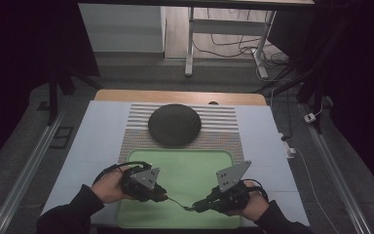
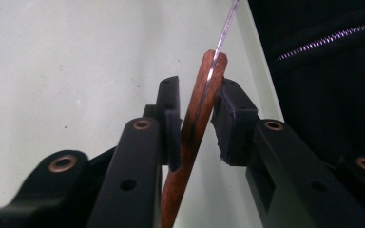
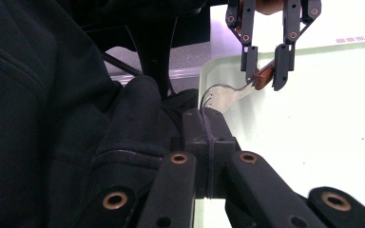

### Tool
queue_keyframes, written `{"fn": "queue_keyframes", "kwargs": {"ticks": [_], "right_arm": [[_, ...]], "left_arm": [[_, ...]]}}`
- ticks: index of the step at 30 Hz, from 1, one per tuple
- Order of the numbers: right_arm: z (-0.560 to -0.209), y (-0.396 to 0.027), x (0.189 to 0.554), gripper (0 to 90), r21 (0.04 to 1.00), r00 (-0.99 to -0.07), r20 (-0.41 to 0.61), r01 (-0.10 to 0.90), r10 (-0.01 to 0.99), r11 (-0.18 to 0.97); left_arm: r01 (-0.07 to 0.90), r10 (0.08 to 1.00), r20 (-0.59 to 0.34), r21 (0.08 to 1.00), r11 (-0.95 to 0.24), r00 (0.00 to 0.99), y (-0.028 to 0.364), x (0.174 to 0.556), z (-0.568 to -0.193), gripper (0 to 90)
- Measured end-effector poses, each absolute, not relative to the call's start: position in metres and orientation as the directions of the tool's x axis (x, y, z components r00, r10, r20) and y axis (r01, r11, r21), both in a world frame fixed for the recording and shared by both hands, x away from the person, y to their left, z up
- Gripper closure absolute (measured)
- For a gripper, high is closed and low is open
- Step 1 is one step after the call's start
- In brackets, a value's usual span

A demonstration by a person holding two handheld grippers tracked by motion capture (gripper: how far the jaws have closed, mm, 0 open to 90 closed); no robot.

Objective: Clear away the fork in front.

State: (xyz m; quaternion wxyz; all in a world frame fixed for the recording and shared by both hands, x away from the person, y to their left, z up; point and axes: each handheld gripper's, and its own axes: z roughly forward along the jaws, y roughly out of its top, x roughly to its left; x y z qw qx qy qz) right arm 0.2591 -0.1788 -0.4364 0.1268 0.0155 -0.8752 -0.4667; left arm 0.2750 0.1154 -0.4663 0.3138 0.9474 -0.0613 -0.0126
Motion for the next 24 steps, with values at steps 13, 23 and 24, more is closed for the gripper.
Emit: {"fn": "queue_keyframes", "kwargs": {"ticks": [13, 23, 24], "right_arm": [[-0.44, -0.188, 0.268, 80.2, 0.83, -0.972, 0.222, 0.147, -0.076, 0.539], [-0.442, -0.198, 0.269, 56.6, 0.806, -0.981, 0.118, 0.186, 0.154, 0.562], [-0.442, -0.199, 0.269, 54.0, 0.803, -0.975, 0.108, 0.201, 0.194, 0.562]], "left_arm": [[-0.115, -0.133, 0.009, 0.571, -0.813, 0.991, 0.112, 0.27, -0.465, 79.9], [0.085, 0.051, -0.078, 0.542, -0.836, 0.996, 0.121, 0.273, -0.467, 79.8], [0.099, 0.066, -0.081, 0.54, -0.836, 0.995, 0.122, 0.272, -0.467, 79.8]]}}
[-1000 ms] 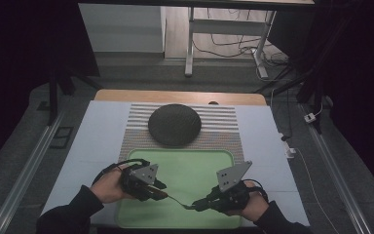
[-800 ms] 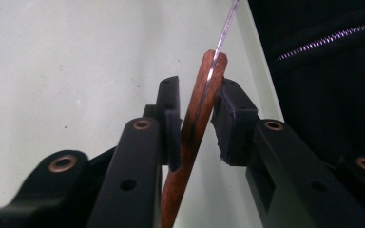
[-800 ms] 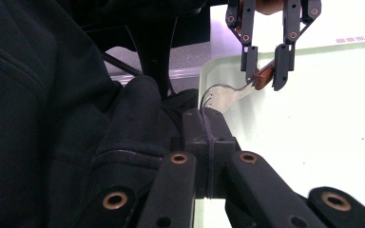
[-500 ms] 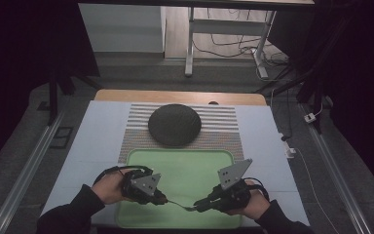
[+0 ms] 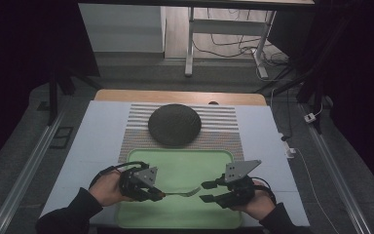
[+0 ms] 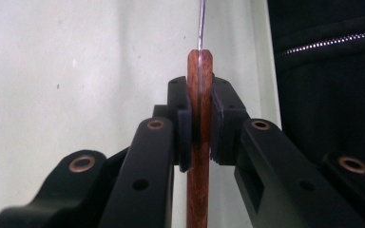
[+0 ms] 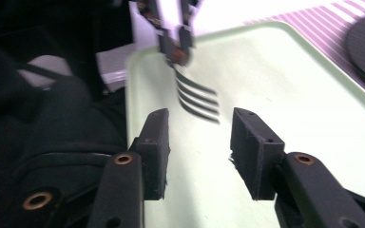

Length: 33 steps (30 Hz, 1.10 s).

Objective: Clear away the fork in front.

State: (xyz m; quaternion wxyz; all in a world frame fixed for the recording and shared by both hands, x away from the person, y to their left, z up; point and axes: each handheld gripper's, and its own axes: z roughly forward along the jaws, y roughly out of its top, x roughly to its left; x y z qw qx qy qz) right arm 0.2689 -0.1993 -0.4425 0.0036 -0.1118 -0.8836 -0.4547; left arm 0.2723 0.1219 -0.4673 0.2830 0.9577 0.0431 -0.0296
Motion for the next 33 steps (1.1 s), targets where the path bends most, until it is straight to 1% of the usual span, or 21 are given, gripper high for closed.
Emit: {"fn": "queue_keyframes", "kwargs": {"ticks": [1, 7, 8, 11, 19, 22, 26, 30, 33], "right_arm": [[-0.443, -0.201, 0.269, 52.3, 0.798, -0.967, 0.095, 0.216, 0.236, 0.563], [-0.446, -0.213, 0.265, 38.2, 0.781, -0.918, 0.054, 0.284, 0.394, 0.556], [-0.446, -0.215, 0.264, 38.0, 0.778, -0.909, 0.049, 0.295, 0.414, 0.555], [-0.447, -0.221, 0.259, 33.3, 0.774, -0.886, 0.012, 0.302, 0.464, 0.556], [-0.449, -0.237, 0.247, 22.1, 0.778, -0.834, -0.008, 0.342, 0.552, 0.527], [-0.449, -0.243, 0.244, 19.5, 0.778, -0.816, -0.013, 0.355, 0.578, 0.519], [-0.447, -0.252, 0.241, 19.3, 0.783, -0.795, -0.006, 0.373, 0.606, 0.498], [-0.446, -0.259, 0.238, 18.7, 0.786, -0.774, -0.018, 0.38, 0.633, 0.488], [-0.444, -0.263, 0.237, 18.8, 0.791, -0.759, -0.032, 0.379, 0.65, 0.481]], "left_arm": [[0.118, 0.082, -0.09, 0.535, -0.837, 0.993, 0.123, 0.272, -0.467, 79.8], [0.254, 0.213, -0.138, 0.514, -0.819, 0.967, 0.128, 0.273, -0.467, 79.7], [0.272, 0.232, -0.142, 0.509, -0.817, 0.962, 0.129, 0.274, -0.467, 79.7], [0.329, 0.29, -0.157, 0.501, -0.8, 0.944, 0.131, 0.273, -0.468, 79.7], [0.468, 0.438, -0.179, 0.463, -0.752, 0.881, 0.138, 0.273, -0.472, 79.7], [0.52, 0.49, -0.193, 0.451, -0.725, 0.85, 0.139, 0.272, -0.476, 79.7], [0.589, 0.554, -0.218, 0.43, -0.684, 0.803, 0.142, 0.272, -0.48, 79.7], [0.649, 0.635, -0.185, 0.39, -0.653, 0.75, 0.144, 0.273, -0.485, 79.6], [0.709, 0.694, -0.196, 0.359, -0.607, 0.693, 0.147, 0.277, -0.489, 79.6]]}}
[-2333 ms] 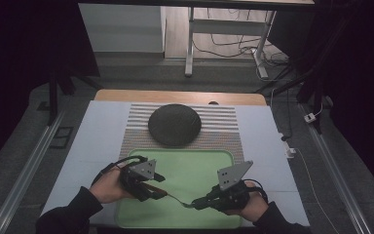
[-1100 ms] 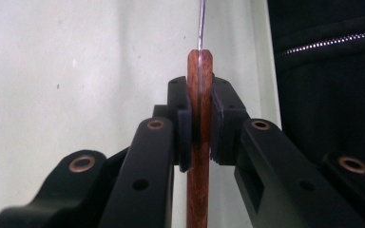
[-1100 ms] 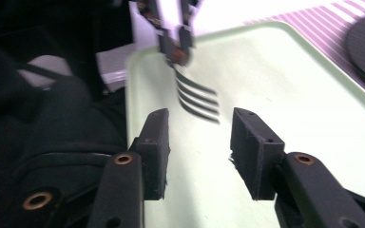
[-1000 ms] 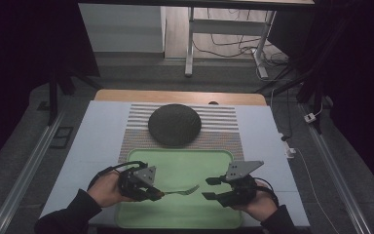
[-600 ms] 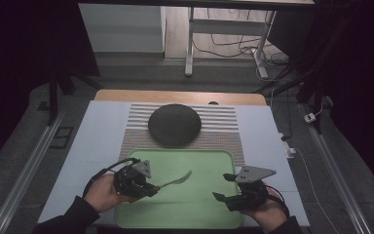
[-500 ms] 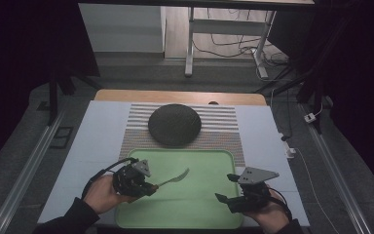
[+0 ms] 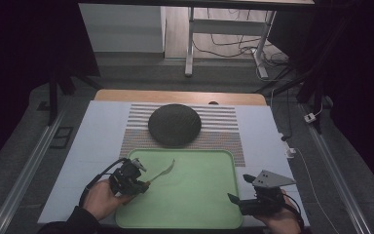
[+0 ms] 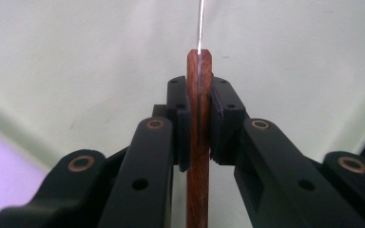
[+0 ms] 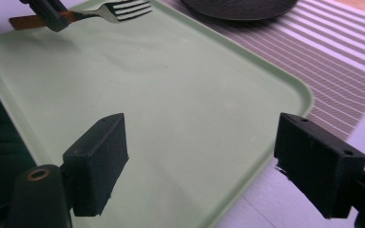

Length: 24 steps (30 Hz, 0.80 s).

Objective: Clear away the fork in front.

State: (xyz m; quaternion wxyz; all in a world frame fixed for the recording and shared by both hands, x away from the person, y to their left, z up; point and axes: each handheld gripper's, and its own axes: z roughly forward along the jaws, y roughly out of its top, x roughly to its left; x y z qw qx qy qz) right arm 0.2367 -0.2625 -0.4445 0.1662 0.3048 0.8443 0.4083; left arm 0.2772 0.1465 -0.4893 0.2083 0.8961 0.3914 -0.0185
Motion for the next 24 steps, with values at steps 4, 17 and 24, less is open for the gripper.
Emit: {"fn": "queue_keyframes", "kwargs": {"ticks": [4, 17, 24], "right_arm": [[-0.444, -0.267, 0.235, 18.7, 0.793, -0.744, -0.033, 0.387, 0.668, 0.47], [-0.445, -0.274, 0.232, 18.7, 0.791, -0.723, -0.049, 0.393, 0.689, 0.469], [-0.446, -0.277, 0.232, 18.8, 0.788, -0.715, -0.047, 0.402, 0.698, 0.465]], "left_arm": [[0.758, 0.744, -0.2, 0.333, -0.561, 0.638, 0.149, 0.281, -0.494, 79.6], [0.883, 0.872, -0.219, 0.291, -0.369, 0.437, 0.162, 0.289, -0.503, 79.6], [0.882, 0.875, -0.208, 0.291, -0.371, 0.437, 0.161, 0.291, -0.507, 79.0]]}}
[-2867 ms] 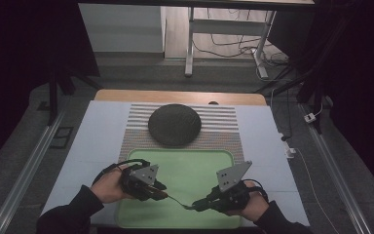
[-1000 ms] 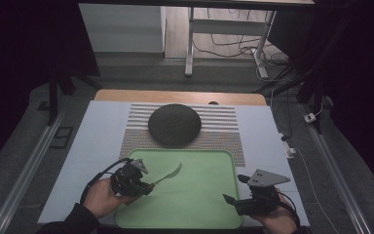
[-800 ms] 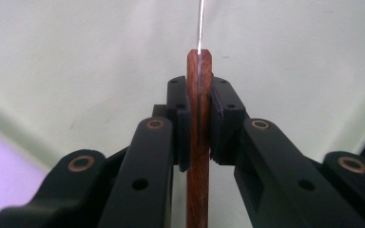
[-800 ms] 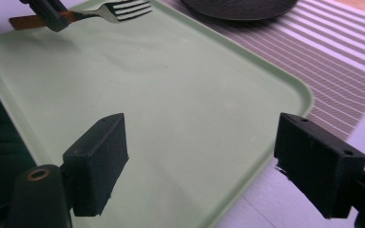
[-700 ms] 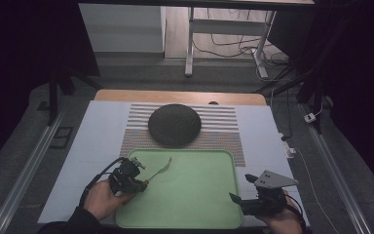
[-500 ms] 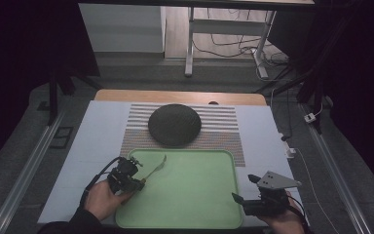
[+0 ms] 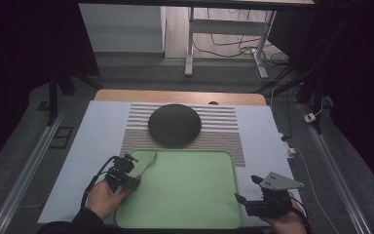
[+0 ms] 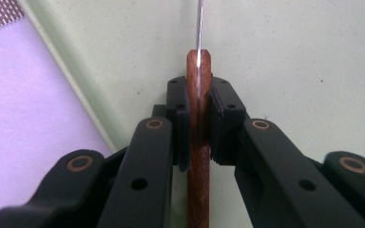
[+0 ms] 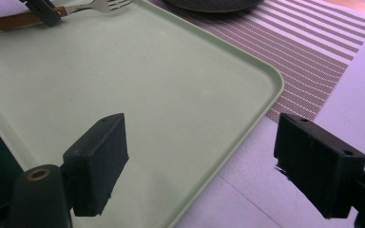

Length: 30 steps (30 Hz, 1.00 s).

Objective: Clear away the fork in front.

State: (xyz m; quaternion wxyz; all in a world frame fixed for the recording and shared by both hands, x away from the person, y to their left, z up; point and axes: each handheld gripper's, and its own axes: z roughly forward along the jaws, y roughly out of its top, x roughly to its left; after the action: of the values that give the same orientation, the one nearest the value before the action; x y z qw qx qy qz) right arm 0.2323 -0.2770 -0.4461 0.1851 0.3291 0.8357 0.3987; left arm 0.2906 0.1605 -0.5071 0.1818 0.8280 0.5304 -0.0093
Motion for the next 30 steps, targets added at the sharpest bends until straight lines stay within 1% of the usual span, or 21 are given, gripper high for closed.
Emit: {"fn": "queue_keyframes", "kwargs": {"ticks": [5, 8, 13, 17, 20, 23, 30], "right_arm": [[-0.448, -0.279, 0.232, 18.7, 0.778, -0.708, -0.032, 0.425, 0.706, 0.462], [-0.449, -0.28, 0.232, 18.2, 0.767, -0.7, -0.023, 0.446, 0.714, 0.461], [-0.452, -0.282, 0.232, 15.2, 0.747, -0.682, -0.005, 0.484, 0.731, 0.456], [-0.453, -0.282, 0.231, 9.5, 0.733, -0.668, -0.006, 0.503, 0.744, 0.457], [-0.455, -0.282, 0.23, 6.5, 0.721, -0.657, -0.009, 0.518, 0.754, 0.46], [-0.456, -0.282, 0.23, 3.8, 0.716, -0.649, -0.007, 0.528, 0.76, 0.457], [-0.455, -0.285, 0.228, 0.0, 0.728, -0.637, 0.01, 0.533, 0.771, 0.431]], "left_arm": [[0.872, 0.864, -0.218, 0.309, -0.38, 0.454, 0.163, 0.291, -0.506, 76.3], [0.856, 0.857, -0.211, 0.346, -0.384, 0.469, 0.166, 0.291, -0.501, 73.1], [0.817, 0.821, -0.229, 0.409, -0.405, 0.522, 0.171, 0.296, -0.493, 72.9], [0.787, 0.797, -0.231, 0.452, -0.42, 0.558, 0.173, 0.305, -0.486, 77.8], [0.775, 0.77, -0.27, 0.477, -0.415, 0.579, 0.176, 0.315, -0.484, 83.3], [0.766, 0.755, -0.279, 0.484, -0.424, 0.594, 0.176, 0.325, -0.485, 88.2], [0.745, 0.735, -0.276, 0.503, -0.439, 0.62, 0.171, 0.347, -0.488, 88.6]]}}
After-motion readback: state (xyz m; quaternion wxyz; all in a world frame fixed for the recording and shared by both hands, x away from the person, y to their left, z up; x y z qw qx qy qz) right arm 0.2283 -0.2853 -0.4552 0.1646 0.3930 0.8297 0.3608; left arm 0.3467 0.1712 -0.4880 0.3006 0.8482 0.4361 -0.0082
